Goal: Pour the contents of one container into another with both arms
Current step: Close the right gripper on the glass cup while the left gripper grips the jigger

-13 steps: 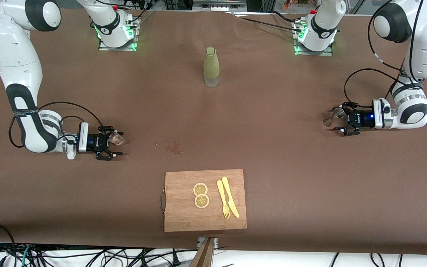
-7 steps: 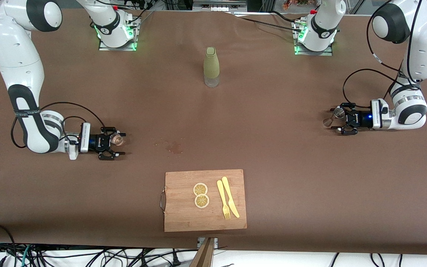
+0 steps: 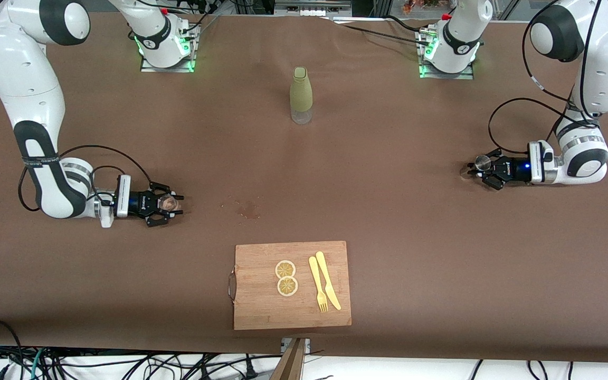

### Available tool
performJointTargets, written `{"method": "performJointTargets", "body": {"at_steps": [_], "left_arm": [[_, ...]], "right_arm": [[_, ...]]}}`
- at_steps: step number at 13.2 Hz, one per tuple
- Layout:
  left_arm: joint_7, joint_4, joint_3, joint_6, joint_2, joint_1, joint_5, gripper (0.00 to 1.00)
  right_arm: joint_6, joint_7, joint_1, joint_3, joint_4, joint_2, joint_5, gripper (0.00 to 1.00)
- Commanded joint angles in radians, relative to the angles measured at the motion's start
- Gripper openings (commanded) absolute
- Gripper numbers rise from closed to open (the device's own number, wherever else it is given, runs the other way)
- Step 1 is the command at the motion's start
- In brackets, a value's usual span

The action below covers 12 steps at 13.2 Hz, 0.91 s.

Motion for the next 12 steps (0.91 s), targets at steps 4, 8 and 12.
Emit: {"method": "performJointTargets", "body": {"at_steps": [4, 8, 12], "left_arm": [[0.125, 0.004, -0.018, 0.009, 0.018, -0.032, -0.018, 0.0], [0.065, 0.019, -0.101, 0.011, 0.007, -0.078, -0.09, 0.0], [0.016, 0.035, -0.117, 0.049, 0.001, -0.243, -0.282, 0.0]], "right_arm": [[-0.01, -0.011, 0.002, 0.002, 0.006, 0.004, 0.021, 0.31], [-0.01, 0.018, 0.008, 0.007, 0.018, -0.005, 0.021, 0.27], [-0.004, 0.119, 0.019, 0.009, 0.024, -0.046, 0.016, 0.27]]}}
